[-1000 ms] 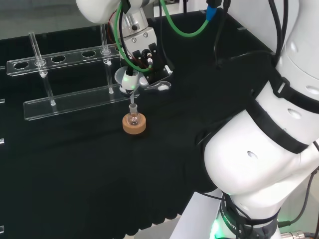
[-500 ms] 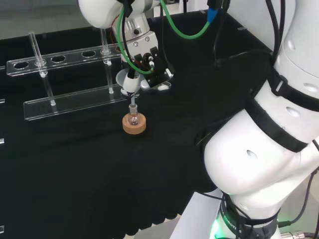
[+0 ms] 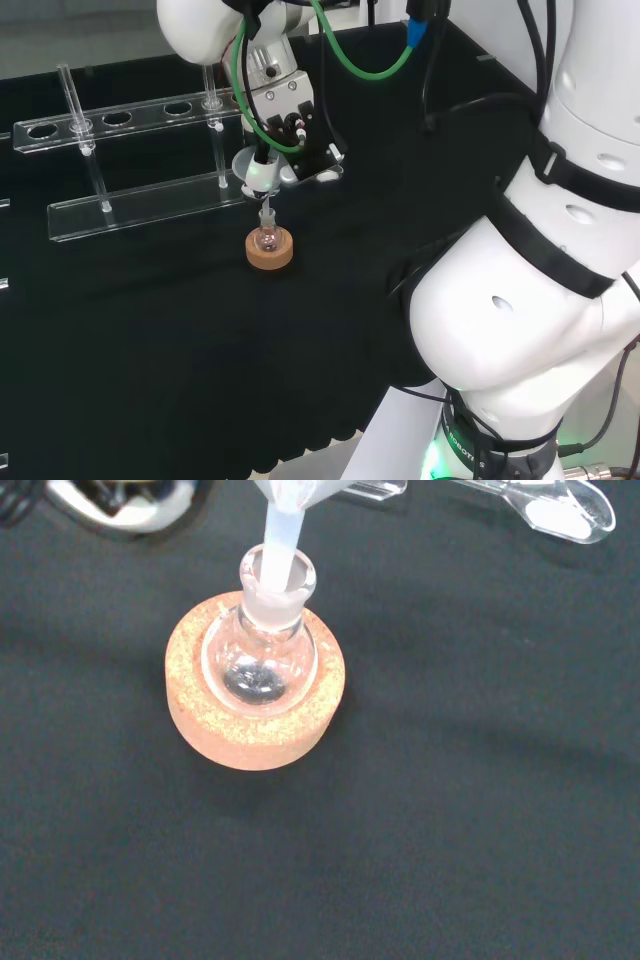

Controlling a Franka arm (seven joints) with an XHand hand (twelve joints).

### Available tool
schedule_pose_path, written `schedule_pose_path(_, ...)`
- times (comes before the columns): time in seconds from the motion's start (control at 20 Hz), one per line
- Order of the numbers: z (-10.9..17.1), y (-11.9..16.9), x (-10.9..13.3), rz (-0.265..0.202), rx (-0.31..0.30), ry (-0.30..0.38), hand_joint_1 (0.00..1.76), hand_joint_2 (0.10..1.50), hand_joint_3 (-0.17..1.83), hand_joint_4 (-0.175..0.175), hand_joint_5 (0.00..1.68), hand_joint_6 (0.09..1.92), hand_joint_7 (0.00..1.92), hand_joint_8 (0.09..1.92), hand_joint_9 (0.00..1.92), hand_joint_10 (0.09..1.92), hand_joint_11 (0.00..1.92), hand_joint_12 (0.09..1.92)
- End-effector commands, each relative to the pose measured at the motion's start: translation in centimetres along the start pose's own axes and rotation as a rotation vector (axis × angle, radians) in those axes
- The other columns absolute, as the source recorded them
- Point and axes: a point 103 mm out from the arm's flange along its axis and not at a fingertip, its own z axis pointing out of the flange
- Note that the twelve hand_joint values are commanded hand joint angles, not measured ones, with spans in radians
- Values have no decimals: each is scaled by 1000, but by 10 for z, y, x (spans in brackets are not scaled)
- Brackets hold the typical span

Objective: Place the funnel on the round-bottom flask.

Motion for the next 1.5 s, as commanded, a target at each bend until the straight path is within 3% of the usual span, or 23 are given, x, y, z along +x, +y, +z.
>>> schedule_pose_path(0.05,2,4,0,-6,8,1,859,745,577,10,539,439,386,663,764,497,640,1269)
schedule_pose_path(1.5,23,16,4,-21,55,-3,854,747,580,8,529,454,372,666,750,505,639,1268)
